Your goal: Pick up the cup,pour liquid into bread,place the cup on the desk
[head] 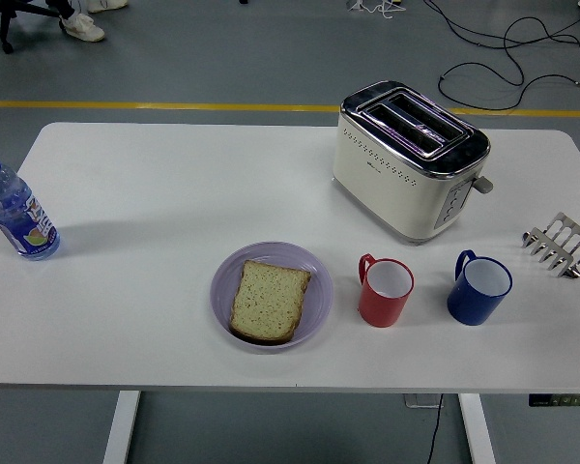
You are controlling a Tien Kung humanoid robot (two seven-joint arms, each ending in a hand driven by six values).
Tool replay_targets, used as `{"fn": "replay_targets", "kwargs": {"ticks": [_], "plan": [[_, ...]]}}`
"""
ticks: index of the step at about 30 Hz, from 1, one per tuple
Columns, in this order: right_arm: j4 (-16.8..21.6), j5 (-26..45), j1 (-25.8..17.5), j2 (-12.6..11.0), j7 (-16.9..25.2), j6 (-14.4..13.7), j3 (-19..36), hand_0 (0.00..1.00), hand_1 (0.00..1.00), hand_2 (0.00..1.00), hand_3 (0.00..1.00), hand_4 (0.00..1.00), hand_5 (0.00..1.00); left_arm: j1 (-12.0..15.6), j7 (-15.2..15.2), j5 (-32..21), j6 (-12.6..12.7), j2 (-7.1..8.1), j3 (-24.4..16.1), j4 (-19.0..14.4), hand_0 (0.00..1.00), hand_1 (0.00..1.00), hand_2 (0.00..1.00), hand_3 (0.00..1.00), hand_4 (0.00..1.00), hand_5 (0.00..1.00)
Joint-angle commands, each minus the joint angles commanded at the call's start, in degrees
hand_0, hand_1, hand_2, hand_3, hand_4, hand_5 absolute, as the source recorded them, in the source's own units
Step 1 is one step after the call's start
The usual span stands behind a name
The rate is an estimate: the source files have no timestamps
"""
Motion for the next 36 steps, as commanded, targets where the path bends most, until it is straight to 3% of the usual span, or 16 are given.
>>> {"fn": "replay_targets", "kwargs": {"ticks": [6, 12, 19, 25, 36], "plan": [[0.09, -11.55, -2.40, -0.42, -0.05, -2.68, -2.67, 0.883, 0.823, 0.893, 0.915, 0.930, 0.131, 0.30, -0.11, -0.55, -0.08, 0.12, 0.59, 0.00, 0.661, 0.703, 0.725, 0.625, 0.378, 0.936], [1.18, -24.00, -5.89, 0.05, 2.00, -3.15, -5.11, 0.895, 0.836, 0.922, 0.935, 0.936, 0.115, 0.08, -0.02, 0.46, -0.15, 0.46, -0.34, 0.00, 0.660, 0.703, 0.725, 0.624, 0.378, 0.936], [4.14, -27.17, -9.45, -0.36, 4.56, -3.40, -9.28, 0.896, 0.840, 0.928, 0.952, 0.939, 0.104, -0.30, -0.16, 0.19, -0.15, 0.67, -0.20, 0.00, 0.660, 0.701, 0.725, 0.623, 0.378, 0.935], [4.02, -27.17, -10.66, -0.22, 5.86, -4.33, -12.49, 0.900, 0.844, 0.931, 0.964, 0.939, 0.102, -0.51, -0.05, 0.59, -0.15, 0.73, -0.16, 0.00, 0.660, 0.701, 0.724, 0.623, 0.377, 0.935], [-1.24, -28.35, -10.24, 1.26, 9.24, -9.19, -18.26, 0.910, 0.850, 0.931, 0.975, 0.947, 0.103, -0.33, -0.08, -0.45, -0.14, 0.62, 0.91, 0.00, 0.660, 0.700, 0.724, 0.623, 0.376, 0.934]]}}
